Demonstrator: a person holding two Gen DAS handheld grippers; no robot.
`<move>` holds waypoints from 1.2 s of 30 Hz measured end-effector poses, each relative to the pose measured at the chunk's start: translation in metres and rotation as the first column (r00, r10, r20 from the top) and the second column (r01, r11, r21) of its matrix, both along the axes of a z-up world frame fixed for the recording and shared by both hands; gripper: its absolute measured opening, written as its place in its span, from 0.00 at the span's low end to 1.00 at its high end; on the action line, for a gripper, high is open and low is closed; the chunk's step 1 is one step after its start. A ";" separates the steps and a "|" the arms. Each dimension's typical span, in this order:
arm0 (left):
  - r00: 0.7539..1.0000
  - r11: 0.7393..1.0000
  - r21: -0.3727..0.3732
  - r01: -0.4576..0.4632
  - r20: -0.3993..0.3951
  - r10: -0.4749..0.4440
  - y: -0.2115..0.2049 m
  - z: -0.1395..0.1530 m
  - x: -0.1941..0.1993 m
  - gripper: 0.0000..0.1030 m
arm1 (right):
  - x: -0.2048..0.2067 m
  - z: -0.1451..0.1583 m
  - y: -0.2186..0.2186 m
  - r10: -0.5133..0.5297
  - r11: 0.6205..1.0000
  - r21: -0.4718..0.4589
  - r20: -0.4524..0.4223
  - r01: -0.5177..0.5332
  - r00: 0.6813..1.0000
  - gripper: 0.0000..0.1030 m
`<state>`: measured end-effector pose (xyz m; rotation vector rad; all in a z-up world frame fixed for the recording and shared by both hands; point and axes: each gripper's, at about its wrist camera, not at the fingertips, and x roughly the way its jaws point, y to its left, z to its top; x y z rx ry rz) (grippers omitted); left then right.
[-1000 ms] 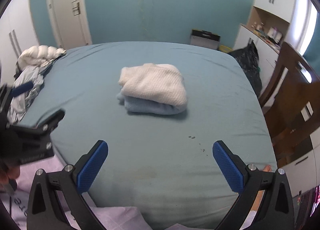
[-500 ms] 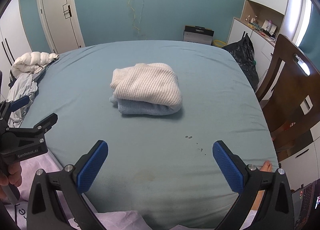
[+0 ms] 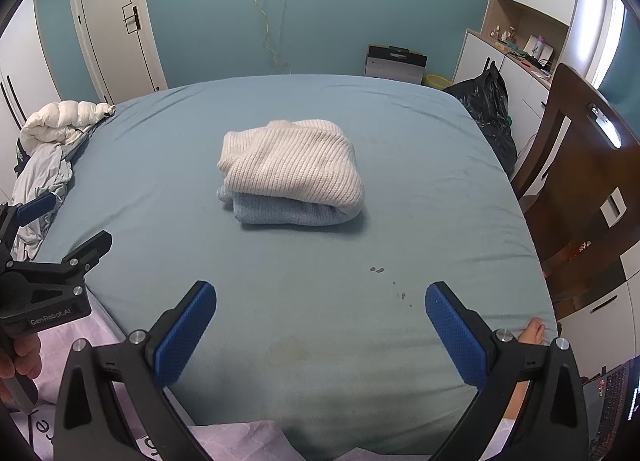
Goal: Fold small clothes
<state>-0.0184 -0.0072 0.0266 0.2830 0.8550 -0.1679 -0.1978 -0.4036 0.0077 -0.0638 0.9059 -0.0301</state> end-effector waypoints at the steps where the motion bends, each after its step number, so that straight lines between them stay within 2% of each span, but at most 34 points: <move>1: 1.000 1.000 0.001 0.003 0.000 -0.003 -0.001 0.000 0.000 1.00 | 0.000 0.000 0.000 0.000 1.000 -0.002 -0.002 0.000 1.000 0.99; 36: 0.999 1.000 -0.002 0.012 -0.042 -0.012 -0.004 -0.009 0.005 1.00 | 0.000 -0.006 0.011 0.019 1.000 -0.013 -0.054 -0.020 0.998 0.99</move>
